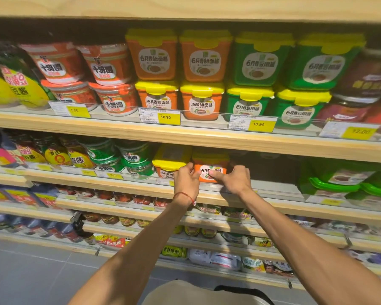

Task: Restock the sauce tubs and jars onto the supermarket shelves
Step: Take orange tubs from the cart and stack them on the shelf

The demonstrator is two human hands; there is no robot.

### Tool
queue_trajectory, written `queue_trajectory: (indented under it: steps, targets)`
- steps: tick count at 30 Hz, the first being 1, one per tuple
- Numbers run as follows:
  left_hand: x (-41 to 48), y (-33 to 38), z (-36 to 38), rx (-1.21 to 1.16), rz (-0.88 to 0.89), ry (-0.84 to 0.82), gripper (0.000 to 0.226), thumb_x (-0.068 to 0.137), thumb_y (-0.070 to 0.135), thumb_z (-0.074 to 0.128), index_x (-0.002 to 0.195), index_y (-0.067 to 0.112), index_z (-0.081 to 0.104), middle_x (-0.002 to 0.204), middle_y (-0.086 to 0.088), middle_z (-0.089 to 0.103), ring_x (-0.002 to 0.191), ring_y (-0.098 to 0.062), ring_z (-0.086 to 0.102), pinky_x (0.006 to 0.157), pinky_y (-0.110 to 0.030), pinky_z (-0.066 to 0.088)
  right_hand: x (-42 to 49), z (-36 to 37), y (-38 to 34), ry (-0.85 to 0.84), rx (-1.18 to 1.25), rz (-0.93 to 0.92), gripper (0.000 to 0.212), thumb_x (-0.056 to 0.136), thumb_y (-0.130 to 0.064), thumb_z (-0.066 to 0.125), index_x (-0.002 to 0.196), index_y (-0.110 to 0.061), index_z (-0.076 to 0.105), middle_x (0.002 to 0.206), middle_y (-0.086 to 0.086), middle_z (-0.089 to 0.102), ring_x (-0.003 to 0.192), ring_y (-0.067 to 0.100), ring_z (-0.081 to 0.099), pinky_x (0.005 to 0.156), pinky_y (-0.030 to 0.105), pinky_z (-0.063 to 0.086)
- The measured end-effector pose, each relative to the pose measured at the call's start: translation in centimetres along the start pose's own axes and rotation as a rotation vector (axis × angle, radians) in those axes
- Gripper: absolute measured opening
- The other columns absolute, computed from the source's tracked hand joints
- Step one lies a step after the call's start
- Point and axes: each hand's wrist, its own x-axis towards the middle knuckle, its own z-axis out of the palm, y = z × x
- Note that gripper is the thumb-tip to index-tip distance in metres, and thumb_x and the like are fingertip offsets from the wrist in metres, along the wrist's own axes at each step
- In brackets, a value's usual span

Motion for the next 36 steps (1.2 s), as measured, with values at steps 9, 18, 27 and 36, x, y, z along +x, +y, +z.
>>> queue_trajectory:
  steps: [9,18,27,36]
  targets:
    - [-0.7,-0.8,-0.2,-0.034,-0.051,0.047,0.039,0.094,-0.002,0.066,0.132,-0.002,0.062,0.121,-0.014,0.07,0.118,-0.02,0.066,0.102,-0.026,0.05,-1.6,0.6,0.5,0.028,0.054,-0.098,0.03,0.077,-0.028,0.09,0.096,-0.011,0.075,0.087,-0.003,0.074,0.075,0.006,0.067,0.065,0.018,0.048]
    - [-2.7,-0.1,-1.1,-0.154,-0.154,0.145,0.025,0.09,-0.006,0.065,0.115,-0.001,0.07,0.099,-0.001,0.07,0.091,-0.012,0.067,0.088,-0.025,0.058,-1.9,-0.7,0.5,-0.097,-0.09,-0.159,0.031,0.094,-0.033,0.074,0.114,-0.011,0.066,0.106,0.003,0.071,0.099,0.022,0.065,0.084,0.034,0.052]
    - [-6.3,-0.8,-3.4,0.369,0.149,-0.051,0.024,0.084,0.024,0.057,0.106,0.021,0.065,0.1,0.001,0.07,0.093,-0.025,0.065,0.081,-0.036,0.056,-8.8,-2.7,1.3,0.036,-0.158,-0.171,0.037,0.1,-0.025,0.056,0.135,-0.016,0.06,0.136,0.002,0.061,0.123,0.017,0.055,0.106,0.035,0.045]
    - [-10.9,-1.3,-4.1,0.759,0.45,-0.471,0.051,0.092,0.047,0.052,0.134,0.018,0.057,0.124,-0.004,0.061,0.114,-0.028,0.057,0.081,-0.037,0.052,-18.9,-4.1,5.6,0.12,-0.585,-0.126,0.048,0.096,-0.044,0.052,0.136,-0.018,0.056,0.131,0.005,0.057,0.12,0.025,0.05,0.095,0.041,0.048]
